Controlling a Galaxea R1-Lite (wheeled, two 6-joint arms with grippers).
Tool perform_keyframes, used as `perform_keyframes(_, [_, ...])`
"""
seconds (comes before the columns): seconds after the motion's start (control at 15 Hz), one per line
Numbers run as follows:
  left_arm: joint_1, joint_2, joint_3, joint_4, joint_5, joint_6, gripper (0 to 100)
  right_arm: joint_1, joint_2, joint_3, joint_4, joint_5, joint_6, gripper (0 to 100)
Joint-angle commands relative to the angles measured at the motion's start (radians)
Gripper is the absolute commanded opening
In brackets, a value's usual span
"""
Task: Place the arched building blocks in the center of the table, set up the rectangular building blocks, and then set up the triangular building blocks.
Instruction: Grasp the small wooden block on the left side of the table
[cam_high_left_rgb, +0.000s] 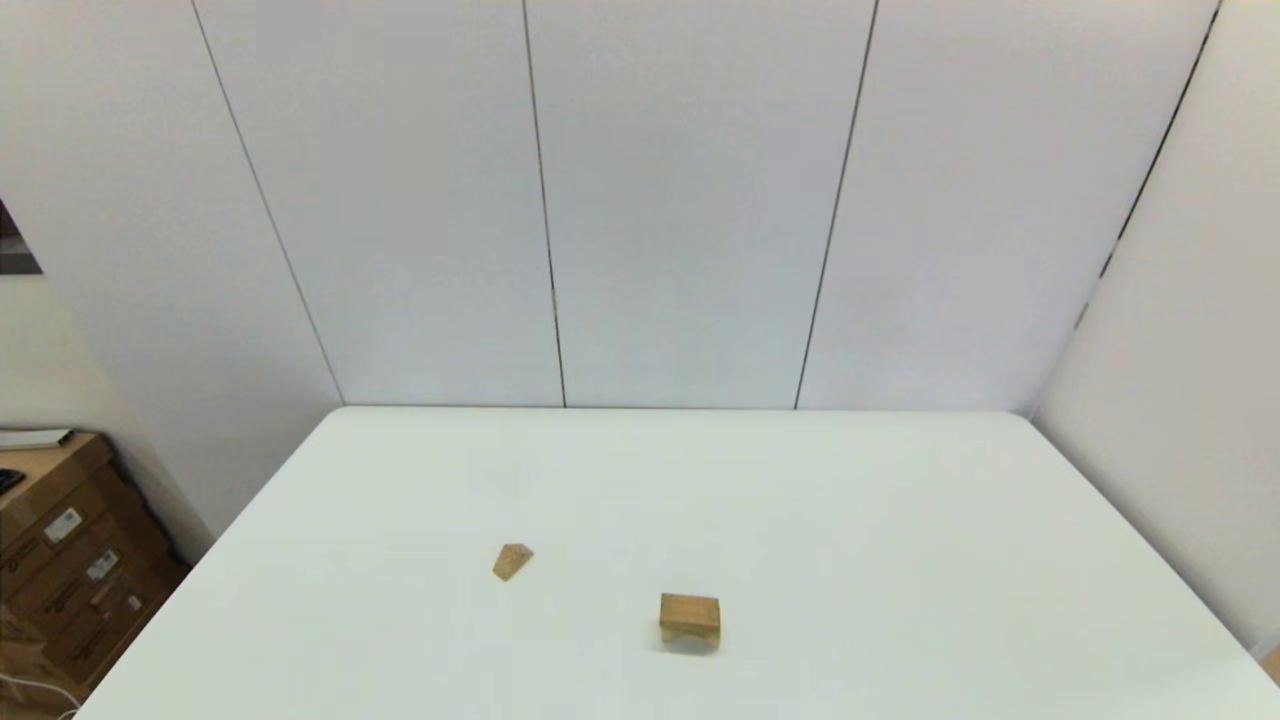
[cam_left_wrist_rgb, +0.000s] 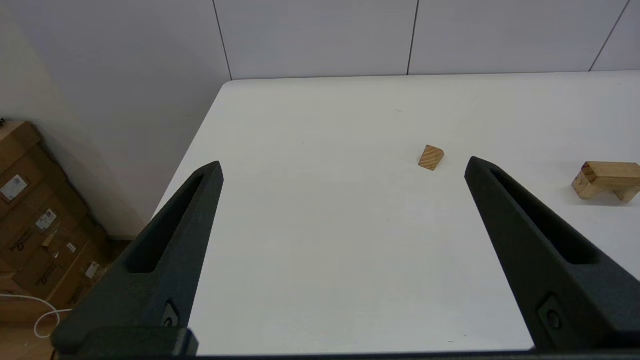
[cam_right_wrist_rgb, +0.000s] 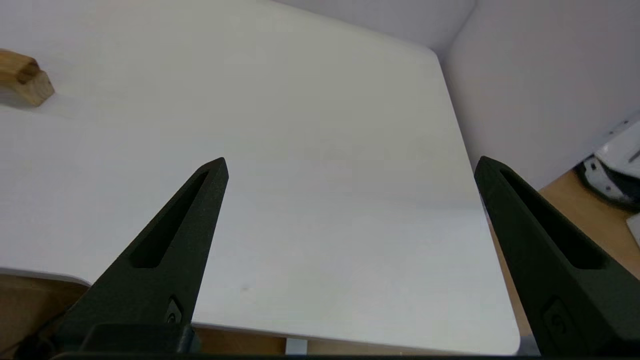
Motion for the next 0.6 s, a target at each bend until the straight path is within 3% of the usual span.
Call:
perform_keyframes(0.07, [0.000, 0.002, 0.000, 0.001, 0.001, 0.000, 100, 0.009, -0.133, 0.001, 0.010, 0.104, -0.044, 100])
perform_keyframes(0.6, [0.000, 0.002, 0.000, 0.001, 0.001, 0.000, 100, 0.009, -0.133, 0.004, 0.006, 0.104, -0.045, 100])
